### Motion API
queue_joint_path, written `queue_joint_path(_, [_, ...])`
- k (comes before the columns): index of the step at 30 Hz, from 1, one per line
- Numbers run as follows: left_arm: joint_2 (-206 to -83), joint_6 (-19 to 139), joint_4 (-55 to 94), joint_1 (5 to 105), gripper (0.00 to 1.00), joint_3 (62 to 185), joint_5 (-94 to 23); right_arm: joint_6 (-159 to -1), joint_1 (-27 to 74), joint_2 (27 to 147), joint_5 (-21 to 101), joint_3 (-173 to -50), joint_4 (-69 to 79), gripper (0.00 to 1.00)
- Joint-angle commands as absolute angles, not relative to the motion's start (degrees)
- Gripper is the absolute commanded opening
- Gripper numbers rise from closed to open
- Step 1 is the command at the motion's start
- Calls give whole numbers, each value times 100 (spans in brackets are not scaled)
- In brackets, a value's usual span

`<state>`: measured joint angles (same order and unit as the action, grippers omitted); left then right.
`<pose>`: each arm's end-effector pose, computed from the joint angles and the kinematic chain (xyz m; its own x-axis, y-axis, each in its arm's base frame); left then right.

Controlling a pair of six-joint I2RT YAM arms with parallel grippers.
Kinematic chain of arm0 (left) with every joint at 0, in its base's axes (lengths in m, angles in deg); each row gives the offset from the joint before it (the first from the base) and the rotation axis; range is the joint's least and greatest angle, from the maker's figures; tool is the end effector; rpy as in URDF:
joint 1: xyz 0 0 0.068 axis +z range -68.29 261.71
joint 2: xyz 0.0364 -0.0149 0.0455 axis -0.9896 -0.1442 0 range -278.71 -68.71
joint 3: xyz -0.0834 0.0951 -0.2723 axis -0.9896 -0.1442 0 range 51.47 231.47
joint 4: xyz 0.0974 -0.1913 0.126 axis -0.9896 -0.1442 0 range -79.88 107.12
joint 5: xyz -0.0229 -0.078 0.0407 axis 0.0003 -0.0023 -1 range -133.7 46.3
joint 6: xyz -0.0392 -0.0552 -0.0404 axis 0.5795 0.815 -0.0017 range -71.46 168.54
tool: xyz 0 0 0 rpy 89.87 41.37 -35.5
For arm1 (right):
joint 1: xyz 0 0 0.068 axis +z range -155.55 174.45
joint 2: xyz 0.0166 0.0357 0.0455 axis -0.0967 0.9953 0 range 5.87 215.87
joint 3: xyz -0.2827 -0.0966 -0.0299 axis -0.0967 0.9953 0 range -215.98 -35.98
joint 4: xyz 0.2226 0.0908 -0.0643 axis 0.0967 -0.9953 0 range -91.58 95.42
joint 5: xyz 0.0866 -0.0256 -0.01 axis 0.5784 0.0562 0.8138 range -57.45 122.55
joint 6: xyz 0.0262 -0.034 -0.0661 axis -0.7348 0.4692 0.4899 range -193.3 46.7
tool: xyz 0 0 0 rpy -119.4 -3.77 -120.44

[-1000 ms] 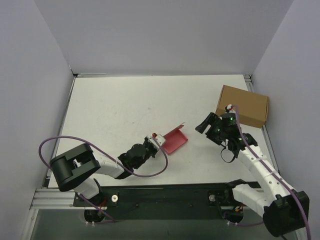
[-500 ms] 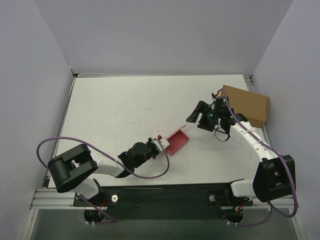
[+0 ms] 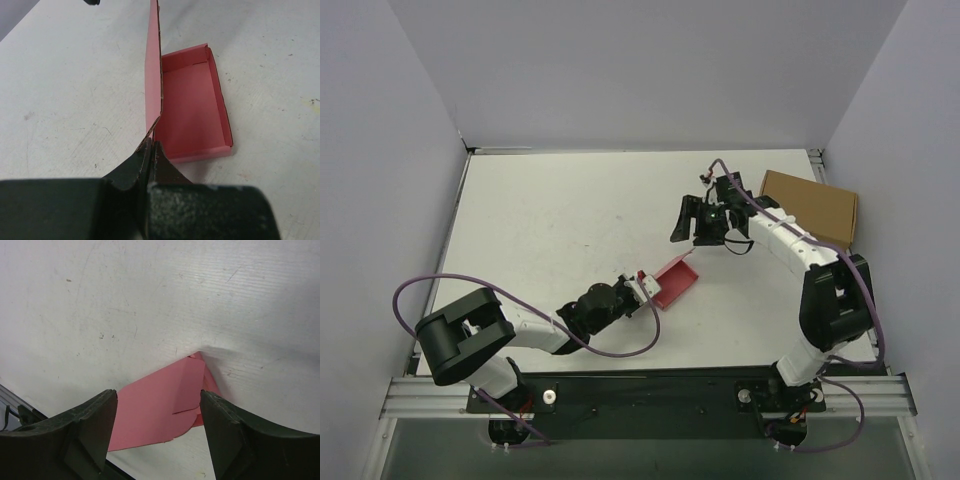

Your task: Fold the paper box

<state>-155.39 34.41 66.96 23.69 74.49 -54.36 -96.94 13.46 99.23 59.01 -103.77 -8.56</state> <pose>0.1673 -0.2445 0.1909 0.0577 0.3605 -0.9310 0.7470 0.6030 0.2798 0.3451 0.1509 0.2737 -0.7987 0.1044 -0.5926 -0.3234 0.7561 0.5690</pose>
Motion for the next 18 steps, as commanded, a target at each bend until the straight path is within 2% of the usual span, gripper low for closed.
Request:
queue_joint_path(1, [-15529, 3439, 6141, 2388, 0, 7502, -5319, -9352, 1475, 10255, 6084, -10796, -1356, 66])
queue_joint_path(18, [-15792, 3360, 6027, 2397, 0, 7783, -5820, -9677, 1634, 10615, 6269, -10762, -1664, 59])
